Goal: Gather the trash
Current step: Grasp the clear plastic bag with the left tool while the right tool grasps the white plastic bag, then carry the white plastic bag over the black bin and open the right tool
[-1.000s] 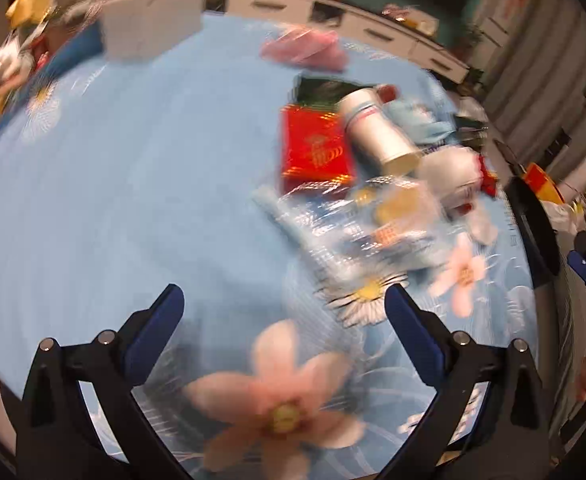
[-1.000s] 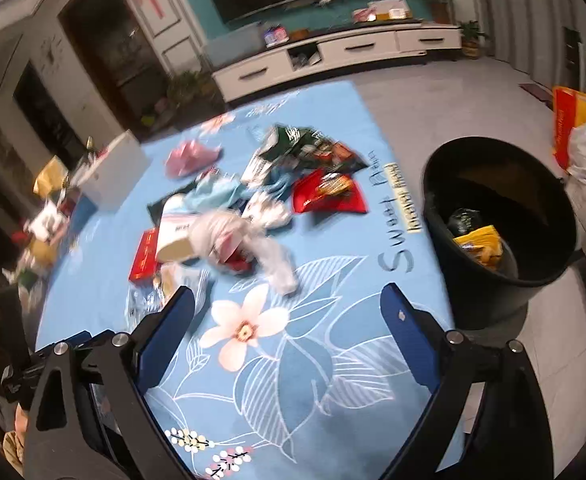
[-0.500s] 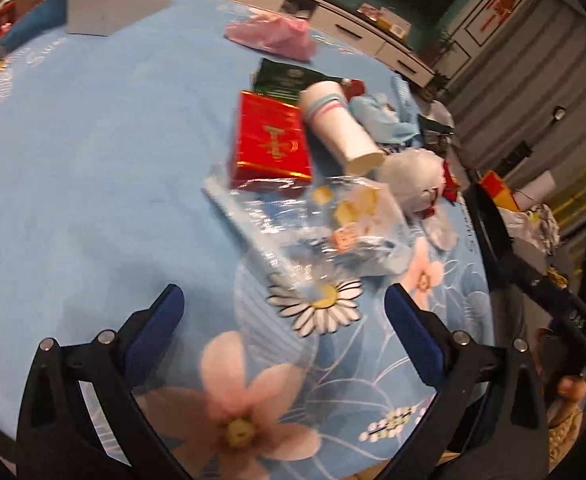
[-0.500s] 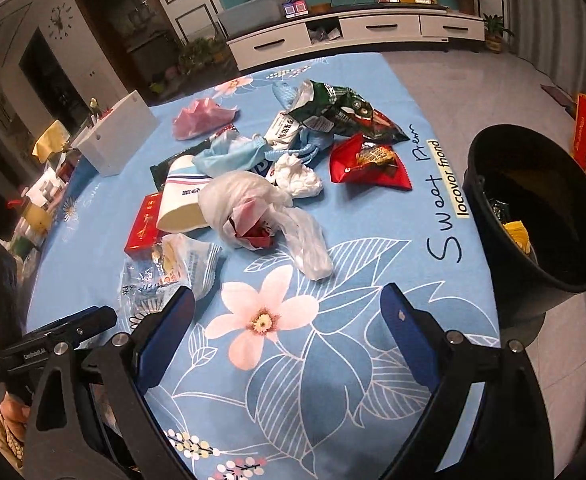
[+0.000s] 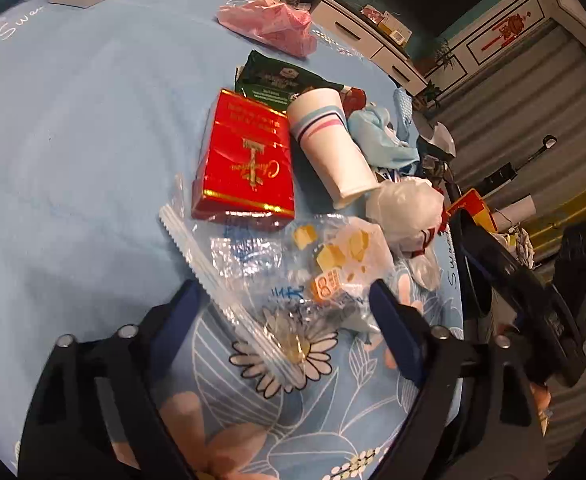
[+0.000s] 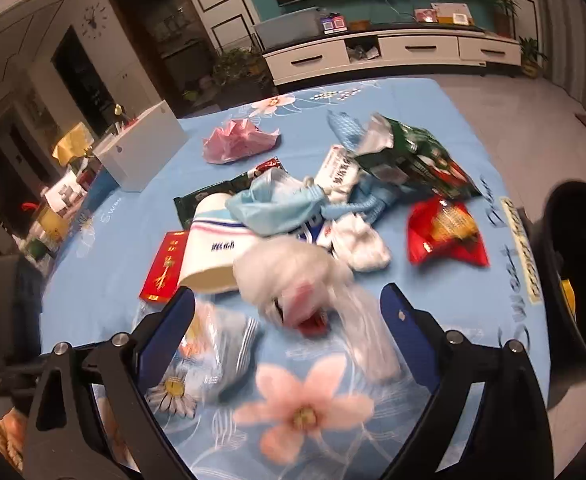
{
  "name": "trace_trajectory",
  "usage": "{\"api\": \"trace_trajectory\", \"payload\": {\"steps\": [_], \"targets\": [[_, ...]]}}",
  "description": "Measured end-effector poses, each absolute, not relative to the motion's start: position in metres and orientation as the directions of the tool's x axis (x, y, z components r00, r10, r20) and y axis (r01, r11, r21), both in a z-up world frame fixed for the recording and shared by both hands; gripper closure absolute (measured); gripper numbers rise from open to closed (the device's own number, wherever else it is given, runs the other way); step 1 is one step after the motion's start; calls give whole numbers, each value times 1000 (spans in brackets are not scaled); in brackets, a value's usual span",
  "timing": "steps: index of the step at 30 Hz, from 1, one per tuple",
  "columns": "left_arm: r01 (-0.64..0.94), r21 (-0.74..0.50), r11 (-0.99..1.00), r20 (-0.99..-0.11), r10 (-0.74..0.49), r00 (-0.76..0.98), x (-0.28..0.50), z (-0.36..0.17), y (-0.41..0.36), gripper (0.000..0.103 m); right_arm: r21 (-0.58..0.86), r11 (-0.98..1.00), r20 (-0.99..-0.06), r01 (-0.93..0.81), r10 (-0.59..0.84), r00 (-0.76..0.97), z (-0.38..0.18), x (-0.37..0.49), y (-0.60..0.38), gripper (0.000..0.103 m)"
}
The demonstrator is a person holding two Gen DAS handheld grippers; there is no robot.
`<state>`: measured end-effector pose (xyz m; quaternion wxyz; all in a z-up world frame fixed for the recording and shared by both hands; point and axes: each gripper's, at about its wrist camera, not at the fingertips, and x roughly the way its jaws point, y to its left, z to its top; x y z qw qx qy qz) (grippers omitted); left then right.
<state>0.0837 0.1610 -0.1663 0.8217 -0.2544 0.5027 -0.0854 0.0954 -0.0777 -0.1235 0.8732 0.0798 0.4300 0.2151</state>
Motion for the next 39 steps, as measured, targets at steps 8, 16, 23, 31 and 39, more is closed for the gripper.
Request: {"api": "trace_trajectory", "payload": {"steps": [8,16,23,31,39], "targets": [[-114,-444,889,-810,-344,475,87,-168,159,55,293,903,-749,-313,421,512,-143,115,-63,34],[-120,-481,869,-791,-371,486,78,-170,164,75,261,916,-771,-305,388,506,-149,108,-64,74],[-73,-495,866,-757,-389,524,61,-153,163,80,282,909,-747,-308,409,524,-138,91,-73,84],[-26,-479,877,-734,-384,561,44,-128,159,80,301,905,-702,-301,424,573,-109,59,-94,84],[-1,-464,886,-719,-377,584,31,-111,152,80,306,926,-670,-222,375,640,-87,38,-132,84]]}}
